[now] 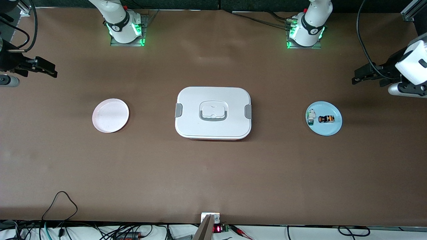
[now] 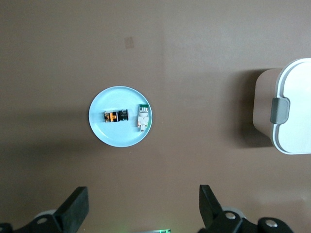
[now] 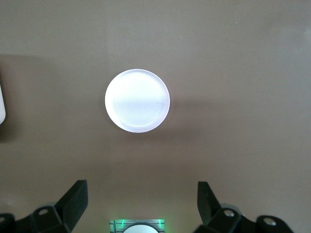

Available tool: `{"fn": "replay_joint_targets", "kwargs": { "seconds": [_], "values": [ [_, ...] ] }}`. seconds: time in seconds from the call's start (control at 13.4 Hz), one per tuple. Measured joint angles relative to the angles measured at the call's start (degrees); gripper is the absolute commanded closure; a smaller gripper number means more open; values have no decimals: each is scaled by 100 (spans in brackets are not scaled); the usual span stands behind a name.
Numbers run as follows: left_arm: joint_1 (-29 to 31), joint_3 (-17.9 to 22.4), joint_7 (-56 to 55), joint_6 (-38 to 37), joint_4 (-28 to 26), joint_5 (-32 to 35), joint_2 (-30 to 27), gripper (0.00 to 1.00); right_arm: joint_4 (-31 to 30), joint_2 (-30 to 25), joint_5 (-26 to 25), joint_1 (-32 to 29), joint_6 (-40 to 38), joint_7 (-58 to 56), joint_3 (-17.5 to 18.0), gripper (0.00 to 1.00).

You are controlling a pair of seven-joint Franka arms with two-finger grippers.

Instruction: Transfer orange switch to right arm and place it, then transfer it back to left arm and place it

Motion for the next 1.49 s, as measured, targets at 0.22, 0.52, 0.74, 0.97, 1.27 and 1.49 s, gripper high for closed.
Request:
{"fn": "replay_joint_targets", "kwargs": {
  "seconds": [0.22, 0.52, 0.74, 0.97, 1.27, 1.49],
  "values": [
    [-616, 619, 4, -16, 0, 0, -24, 0, -1, -27, 0, 0, -18, -14, -1, 0],
    [-1167, 1007, 4, -16, 0, 6, -72, 0, -24, -28, 0, -1, -17, -14, -5, 0],
    [-1311, 1150, 34, -16, 0, 9, -114, 0, -26, -33, 2, -1, -10, 99, -10, 0],
    [-1320, 1167, 414, 8, 0, 68, -116, 0, -26, -37, 2, -1, -5, 198, -14, 0],
    [-1324, 1178, 452, 33, 0, 71, -119, 0, -26, -36, 2, -6, -15, 197, -32, 0],
    [-1349, 1178, 445, 40, 1, 177, -129, 0, -26, -36, 1, -6, -15, 197, -37, 0]
  ]
}}
